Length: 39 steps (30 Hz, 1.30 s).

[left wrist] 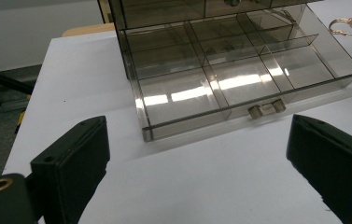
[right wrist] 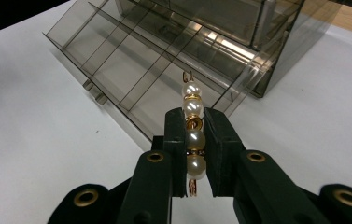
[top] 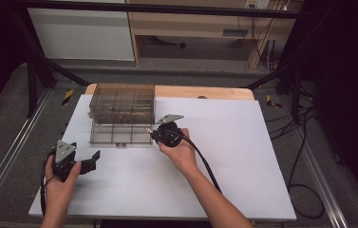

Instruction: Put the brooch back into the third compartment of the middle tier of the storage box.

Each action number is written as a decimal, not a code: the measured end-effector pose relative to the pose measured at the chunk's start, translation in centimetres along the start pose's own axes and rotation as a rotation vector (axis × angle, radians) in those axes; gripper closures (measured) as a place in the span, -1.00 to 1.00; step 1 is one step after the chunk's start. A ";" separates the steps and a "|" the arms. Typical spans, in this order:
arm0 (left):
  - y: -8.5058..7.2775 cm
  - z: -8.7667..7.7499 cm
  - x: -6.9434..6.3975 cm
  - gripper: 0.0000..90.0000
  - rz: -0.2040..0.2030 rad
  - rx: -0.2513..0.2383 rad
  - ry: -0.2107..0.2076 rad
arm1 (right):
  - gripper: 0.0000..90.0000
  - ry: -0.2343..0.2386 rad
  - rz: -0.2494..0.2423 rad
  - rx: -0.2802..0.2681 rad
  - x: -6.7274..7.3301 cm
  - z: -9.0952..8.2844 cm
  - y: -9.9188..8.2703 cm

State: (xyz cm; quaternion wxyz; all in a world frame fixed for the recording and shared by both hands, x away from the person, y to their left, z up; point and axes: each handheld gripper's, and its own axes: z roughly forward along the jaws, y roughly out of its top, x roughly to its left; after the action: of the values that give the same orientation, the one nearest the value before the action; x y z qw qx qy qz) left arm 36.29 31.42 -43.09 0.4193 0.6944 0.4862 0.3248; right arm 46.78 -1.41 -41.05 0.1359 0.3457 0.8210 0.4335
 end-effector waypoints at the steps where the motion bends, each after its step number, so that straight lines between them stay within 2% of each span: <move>1: 0.0 0.0 0.0 -0.87 0.000 0.000 0.000 | 0.77 0.001 0.000 0.002 0.1 0.1 0.1; 16: 0.0 0.0 0.0 -0.87 0.000 0.003 -0.003 | 0.77 0.022 0.000 -0.008 1.1 1.8 0.9; 39: 0.0 0.1 0.0 -0.87 0.000 0.004 -0.007 | 0.77 0.028 -0.008 0.010 1.2 3.8 1.4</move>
State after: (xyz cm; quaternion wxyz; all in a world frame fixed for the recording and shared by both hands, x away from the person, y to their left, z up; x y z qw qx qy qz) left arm 36.37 31.45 -43.14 0.4196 0.6963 0.4854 0.3216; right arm 48.50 2.28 -42.05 0.1242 0.3372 0.8263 0.4337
